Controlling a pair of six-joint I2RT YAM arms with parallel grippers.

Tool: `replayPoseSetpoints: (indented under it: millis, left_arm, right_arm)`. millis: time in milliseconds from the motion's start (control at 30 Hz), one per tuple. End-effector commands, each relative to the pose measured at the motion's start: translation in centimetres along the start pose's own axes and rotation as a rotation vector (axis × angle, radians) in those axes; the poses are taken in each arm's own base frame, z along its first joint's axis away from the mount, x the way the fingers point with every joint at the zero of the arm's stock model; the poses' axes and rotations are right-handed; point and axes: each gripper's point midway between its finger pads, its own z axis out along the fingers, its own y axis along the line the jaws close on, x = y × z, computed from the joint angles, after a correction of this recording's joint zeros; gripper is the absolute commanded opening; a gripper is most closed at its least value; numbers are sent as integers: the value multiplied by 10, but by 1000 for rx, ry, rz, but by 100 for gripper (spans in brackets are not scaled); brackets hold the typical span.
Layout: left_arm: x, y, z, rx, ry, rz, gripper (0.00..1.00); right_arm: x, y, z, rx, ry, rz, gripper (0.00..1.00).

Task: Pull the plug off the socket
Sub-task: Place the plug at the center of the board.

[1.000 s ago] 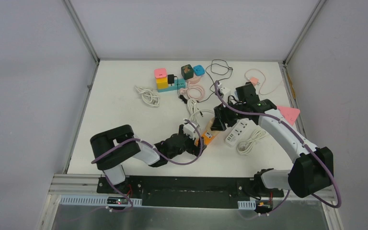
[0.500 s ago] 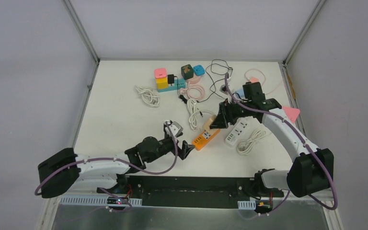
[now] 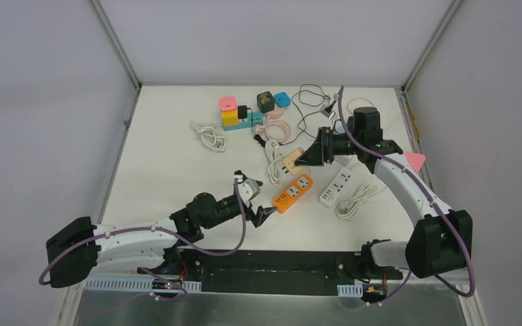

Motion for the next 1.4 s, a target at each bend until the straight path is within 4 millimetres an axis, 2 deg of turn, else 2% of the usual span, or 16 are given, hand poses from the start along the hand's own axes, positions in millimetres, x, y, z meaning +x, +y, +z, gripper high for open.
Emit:
replayPoseSetpoints:
  millis: [0, 200, 300, 500, 667, 967, 1200, 1367]
  left_arm:
    - [-24, -2, 18, 51, -126, 230, 92]
    - [-23, 16, 49, -51, -138, 354, 92]
    - [-31, 20, 65, -88, -169, 335, 93]
    - [-32, 26, 83, -124, -179, 244, 98]
    - [-37, 22, 92, -103, -200, 212, 98]
    - [-45, 39, 91, -191, -229, 204, 89]
    - [-46, 40, 95, -190, -219, 234, 86]
    - [-47, 37, 99, -171, -204, 257, 75]
  right_arm:
    - [-9, -4, 4, -55, -55, 25, 0]
    - [-2, -12, 9, -72, -35, 111, 0]
    - [1, -14, 11, -81, -29, 121, 0]
    - [6, -12, 14, -105, -10, 121, 0]
    - [11, -12, 21, -115, 12, 127, 0]
    - [16, -11, 25, -122, 30, 128, 0]
    - [19, -10, 28, -123, 40, 129, 0]
    - [21, -12, 31, -118, 52, 135, 0]
